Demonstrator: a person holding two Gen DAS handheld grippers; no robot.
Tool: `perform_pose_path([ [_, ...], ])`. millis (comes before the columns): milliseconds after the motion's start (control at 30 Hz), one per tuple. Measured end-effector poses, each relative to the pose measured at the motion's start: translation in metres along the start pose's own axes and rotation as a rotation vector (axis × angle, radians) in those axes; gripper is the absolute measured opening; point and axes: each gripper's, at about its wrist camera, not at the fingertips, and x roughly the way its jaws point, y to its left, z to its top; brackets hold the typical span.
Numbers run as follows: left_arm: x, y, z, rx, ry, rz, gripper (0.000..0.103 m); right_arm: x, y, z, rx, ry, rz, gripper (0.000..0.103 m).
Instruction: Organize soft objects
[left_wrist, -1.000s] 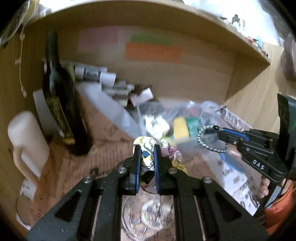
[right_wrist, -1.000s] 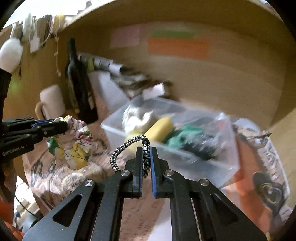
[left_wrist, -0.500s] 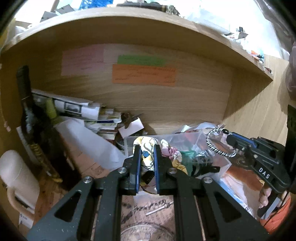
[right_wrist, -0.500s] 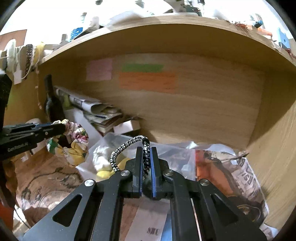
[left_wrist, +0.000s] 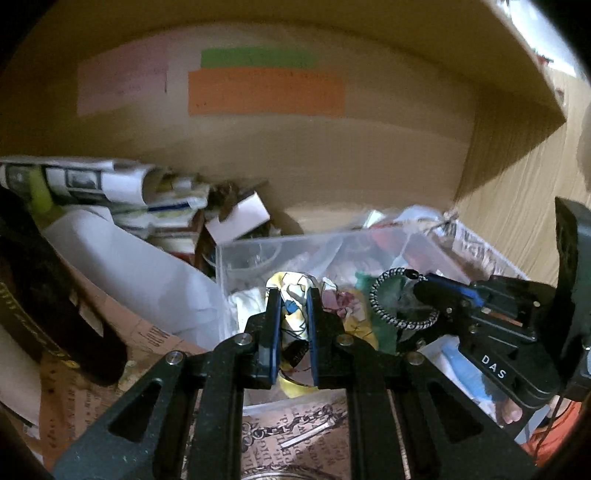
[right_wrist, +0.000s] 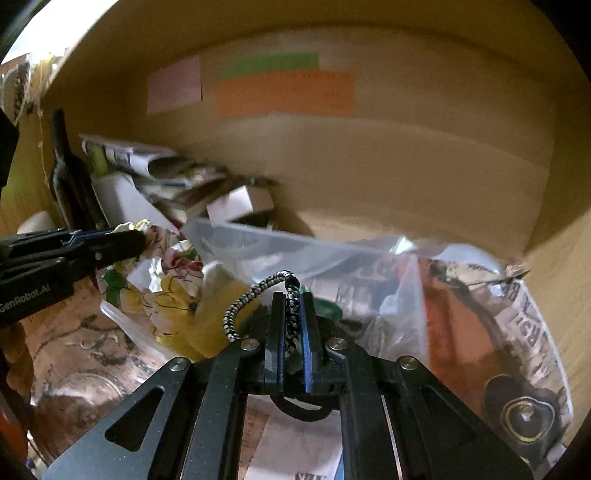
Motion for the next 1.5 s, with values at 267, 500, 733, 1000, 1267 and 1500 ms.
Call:
perform_pose_path([
  [267, 0.015, -0.002, -0.009, 0.011, 0.062, 0.020, 0.032, 0.014, 0.003, -0.007, -0.032, 0.058, -0.014, 0.008],
  [500, -0.007, -0.006, -0.007, 0.014, 0.000, 0.031, 0.057, 0.004, 0.000, -0.004, -0.028, 0.032, -0.025, 0.045],
  [733, -0.049, -0.009, 0.001, 0.006, -0.094, 0.013, 0.063, -0.027, 0.000, 0.007, -0.017, -0.034, -0.022, 0.049],
  [1000, -0.105, -0.016, 0.005, -0.001, -0.236, -0.008, 0.070, -0.086, 0.005, 0.022, -0.019, -0.188, -0.029, 0.060],
  [1267, -0.151, -0.023, 0.003, 0.000, -0.346, -0.030, 0.086, -0.137, 0.010, 0.025, -0.020, -0.325, -0.019, 0.081],
  [1500, -0.174, -0.032, -0.003, 0.007, -0.404, -0.028, 0.099, -0.159, 0.014, 0.021, -0.013, -0.384, -0.012, 0.099],
])
